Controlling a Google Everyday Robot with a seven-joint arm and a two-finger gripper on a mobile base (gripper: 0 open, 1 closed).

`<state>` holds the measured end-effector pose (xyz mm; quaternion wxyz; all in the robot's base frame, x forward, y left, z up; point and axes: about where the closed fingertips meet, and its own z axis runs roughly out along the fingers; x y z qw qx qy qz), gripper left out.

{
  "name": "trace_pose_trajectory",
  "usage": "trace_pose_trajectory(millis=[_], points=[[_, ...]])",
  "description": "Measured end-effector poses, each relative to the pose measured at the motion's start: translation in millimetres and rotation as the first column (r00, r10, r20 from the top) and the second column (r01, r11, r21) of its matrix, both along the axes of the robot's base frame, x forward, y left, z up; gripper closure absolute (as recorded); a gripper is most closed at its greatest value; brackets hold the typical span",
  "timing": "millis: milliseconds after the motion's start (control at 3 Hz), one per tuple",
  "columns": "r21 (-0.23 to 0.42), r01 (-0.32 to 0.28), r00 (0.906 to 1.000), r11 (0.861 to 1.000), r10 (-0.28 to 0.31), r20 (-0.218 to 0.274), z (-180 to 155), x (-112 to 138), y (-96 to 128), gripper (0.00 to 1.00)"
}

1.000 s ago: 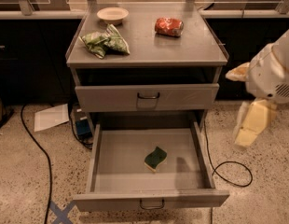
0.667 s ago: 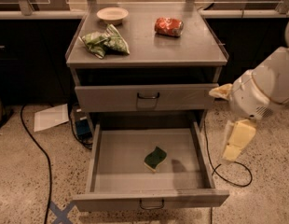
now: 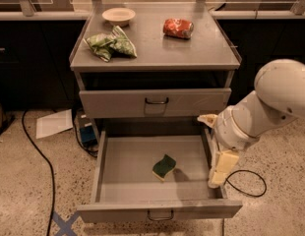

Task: Pick sponge from middle drawer and place on counter

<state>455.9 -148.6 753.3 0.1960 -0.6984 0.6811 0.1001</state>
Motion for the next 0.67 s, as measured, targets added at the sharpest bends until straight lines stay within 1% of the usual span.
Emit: trace_pose_trajectory(millis=[333, 667], points=[[0.006, 0.015, 0.9992, 1.0, -0.015, 0.036, 2.2, 8.8, 1.5, 0.0], [0.005, 0.013, 0.9994, 1.0, -0.013, 0.033, 2.0, 7.9, 1.6, 0.0]])
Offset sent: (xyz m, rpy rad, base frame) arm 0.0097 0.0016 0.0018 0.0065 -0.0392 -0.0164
